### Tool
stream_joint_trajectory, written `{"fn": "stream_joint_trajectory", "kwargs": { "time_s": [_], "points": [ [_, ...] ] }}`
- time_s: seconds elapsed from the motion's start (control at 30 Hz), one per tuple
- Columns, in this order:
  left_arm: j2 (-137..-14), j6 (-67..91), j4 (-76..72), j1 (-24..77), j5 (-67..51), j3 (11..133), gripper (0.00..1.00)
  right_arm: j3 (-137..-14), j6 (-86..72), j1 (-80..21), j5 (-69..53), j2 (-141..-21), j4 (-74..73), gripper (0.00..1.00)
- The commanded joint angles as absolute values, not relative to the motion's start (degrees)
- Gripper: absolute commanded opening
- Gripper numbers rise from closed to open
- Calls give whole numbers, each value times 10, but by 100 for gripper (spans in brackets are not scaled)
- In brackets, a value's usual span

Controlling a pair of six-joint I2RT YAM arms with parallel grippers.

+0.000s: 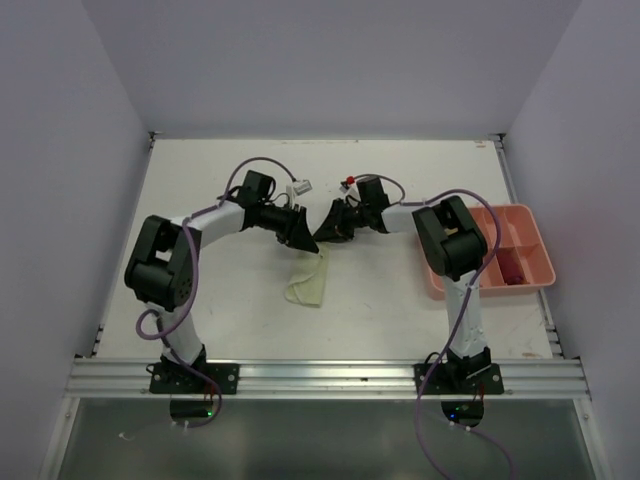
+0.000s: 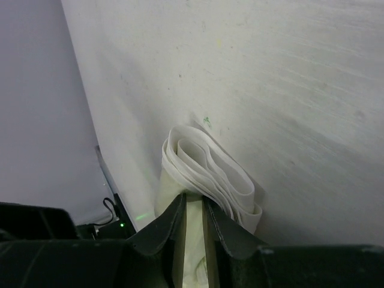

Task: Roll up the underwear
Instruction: Fold the underwear

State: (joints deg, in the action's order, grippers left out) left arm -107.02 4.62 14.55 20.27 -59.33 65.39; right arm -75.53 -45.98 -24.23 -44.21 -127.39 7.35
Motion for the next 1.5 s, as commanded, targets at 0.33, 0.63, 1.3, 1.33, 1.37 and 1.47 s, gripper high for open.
{"fn": "stream_joint_trajectory", "kwargs": {
  "time_s": [0.33,0.63,1.3,1.33,1.37,1.47],
  "points": [
    [-980,-84,258,301,-476,614,43,-768,-472,-220,-465,-1171,40,31],
    [-1037,-18,197,348,-471,572,43,-933,-424,-208,-447,-1231,2,37],
    [-1062,-295,462,301,-307,679,51,-989,-102,-254,-403,-1334,-209,3],
    [-1060,-316,461,298,-288,681,51,-980,-94,-254,-399,-1327,-220,2],
    [-1057,-327,462,288,-260,688,51,-959,-84,-252,-397,-1320,-226,2],
    [-1062,-358,458,250,-212,715,52,-912,-60,-247,-392,-1284,-248,0]
  ]
}}
